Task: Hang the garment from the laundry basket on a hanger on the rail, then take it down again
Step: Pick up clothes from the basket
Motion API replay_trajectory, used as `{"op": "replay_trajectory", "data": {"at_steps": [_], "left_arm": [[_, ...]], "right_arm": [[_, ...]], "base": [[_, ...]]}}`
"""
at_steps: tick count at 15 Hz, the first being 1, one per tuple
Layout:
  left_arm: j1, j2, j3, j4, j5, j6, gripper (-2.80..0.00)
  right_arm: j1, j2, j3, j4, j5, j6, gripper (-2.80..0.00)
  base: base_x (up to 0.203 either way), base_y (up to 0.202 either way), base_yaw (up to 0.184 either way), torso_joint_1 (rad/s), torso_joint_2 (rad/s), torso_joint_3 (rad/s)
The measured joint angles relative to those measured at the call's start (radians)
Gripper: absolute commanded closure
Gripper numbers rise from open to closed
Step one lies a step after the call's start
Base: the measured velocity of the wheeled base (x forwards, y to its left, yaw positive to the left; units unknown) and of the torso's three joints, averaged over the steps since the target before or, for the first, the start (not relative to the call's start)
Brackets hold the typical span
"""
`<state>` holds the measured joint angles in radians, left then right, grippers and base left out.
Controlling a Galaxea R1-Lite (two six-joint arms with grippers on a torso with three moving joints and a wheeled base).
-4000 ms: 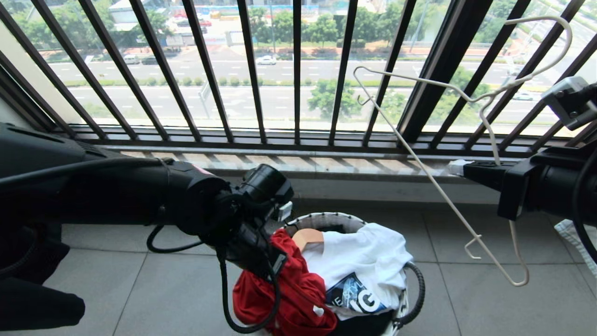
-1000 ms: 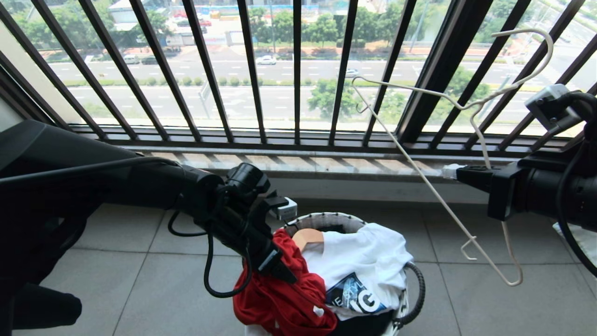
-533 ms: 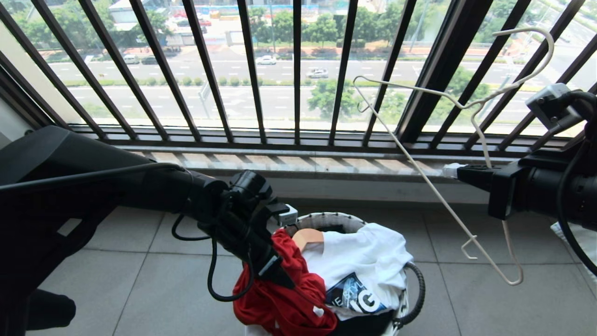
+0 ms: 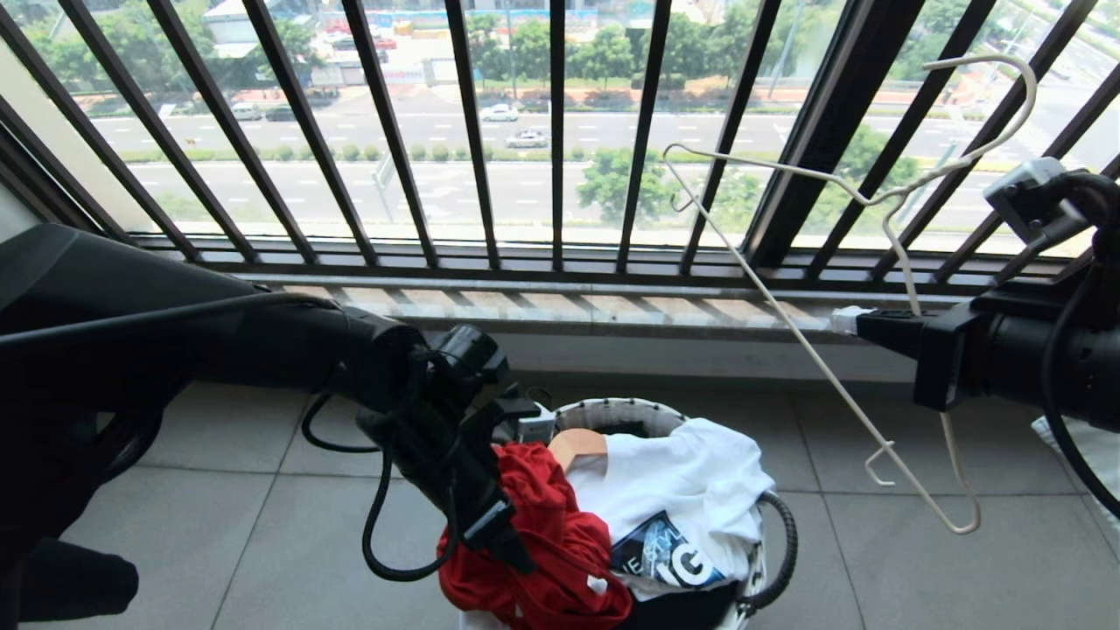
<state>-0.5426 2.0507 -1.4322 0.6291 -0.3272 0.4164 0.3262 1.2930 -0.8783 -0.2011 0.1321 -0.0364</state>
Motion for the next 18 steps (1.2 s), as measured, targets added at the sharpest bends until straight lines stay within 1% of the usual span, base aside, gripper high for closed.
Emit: {"op": "replay_trajectory", "data": {"at_steps": [3,8,11,13,18], "left_arm": [[-0.013,0.011,-0.014,0.021,0.041,0.008,-2.8],[-0.022,0.05,-0.019,0.001,0.046,0.008,-2.8],[-0.006,0.052,-0.02,-0.007,0.071,0.008,-2.8],[-0.001,0.047,-0.018,-0.028,0.071,0.005,-2.8],[-0.001,0.059,-0.013,-0.042,0.071,0.006,-2.8]], "right_arm": [[0.0,0.003,-0.001,0.0,-0.001,0.0,0.0],[-0.001,0.004,-0.001,0.0,0.0,0.0,0.0],[-0.002,0.004,-0.001,-0.001,0.0,0.0,0.0],[-0.002,0.004,-0.001,-0.001,0.0,0.0,0.0],[-0.002,0.004,-0.001,0.0,0.0,0.0,0.0]], "base": [[0.0,0.0,0.0,0.0,0.0,0.0],[0.0,0.0,0.0,0.0,0.0,0.0],[0.0,0.0,0.0,0.0,0.0,0.0],[0.0,0.0,0.0,0.0,0.0,0.0],[0.0,0.0,0.0,0.0,0.0,0.0]]}}
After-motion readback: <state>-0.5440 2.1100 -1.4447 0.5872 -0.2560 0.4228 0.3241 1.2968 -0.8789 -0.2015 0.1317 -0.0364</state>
